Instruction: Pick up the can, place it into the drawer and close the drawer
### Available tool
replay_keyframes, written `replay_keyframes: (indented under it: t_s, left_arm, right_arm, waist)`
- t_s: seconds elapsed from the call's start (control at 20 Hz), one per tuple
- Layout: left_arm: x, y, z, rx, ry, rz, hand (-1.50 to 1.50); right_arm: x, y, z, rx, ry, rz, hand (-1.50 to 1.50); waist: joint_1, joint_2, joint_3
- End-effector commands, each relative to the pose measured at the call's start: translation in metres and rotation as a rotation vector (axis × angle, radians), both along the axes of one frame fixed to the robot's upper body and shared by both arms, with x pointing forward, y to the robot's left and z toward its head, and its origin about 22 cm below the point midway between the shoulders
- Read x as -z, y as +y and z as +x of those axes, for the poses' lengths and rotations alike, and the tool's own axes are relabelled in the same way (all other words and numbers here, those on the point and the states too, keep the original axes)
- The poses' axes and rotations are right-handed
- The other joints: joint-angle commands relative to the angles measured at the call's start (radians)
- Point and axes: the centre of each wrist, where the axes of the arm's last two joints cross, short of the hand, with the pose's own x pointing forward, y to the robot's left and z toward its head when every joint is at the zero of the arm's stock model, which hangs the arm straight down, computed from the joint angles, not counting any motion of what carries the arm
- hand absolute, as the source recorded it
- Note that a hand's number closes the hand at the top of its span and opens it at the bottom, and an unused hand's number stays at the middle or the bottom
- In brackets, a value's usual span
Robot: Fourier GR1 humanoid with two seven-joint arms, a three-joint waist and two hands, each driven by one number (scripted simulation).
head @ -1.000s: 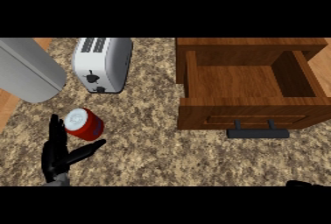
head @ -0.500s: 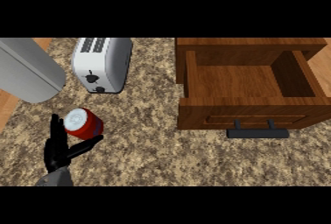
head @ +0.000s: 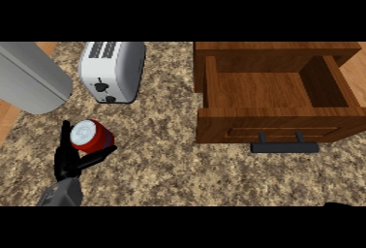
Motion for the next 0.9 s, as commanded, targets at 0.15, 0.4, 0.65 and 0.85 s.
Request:
replay_keyframes:
  t_s: [0.15,0.4,0.65,0.85]
  left_arm:
    - [-0.015,0.004,0.034,0.103,-0.011,-0.022,-1.5]
    - [-0.011,0.002,0.034,0.167,-0.057,-0.086,1.5]
    - [-0.005,-0.017,0.039,0.188,-0.101,-0.085,1.5]
    - [-0.014,-0.024,0.05,0.281,-0.106,-0.073,1.5]
  right_arm:
    - [-0.004,-0.003,0.006,0.002,-0.001,0.004,-1.5]
    - [0.004,-0.001,0.013,0.013,-0.02,0.02,-1.5]
    - [0.004,-0.001,0.012,-0.002,-0.01,-0.017,-1.5]
    - [-0.005,-0.01,0.011,0.022,-0.004,-0.03,-1.5]
  waist:
    - [-0.006,0.002,-0.001]
    - [-0.009,0.004,-0.001]
    - [-0.014,0.006,-0.002]
    - [-0.009,0.003,-0.001]
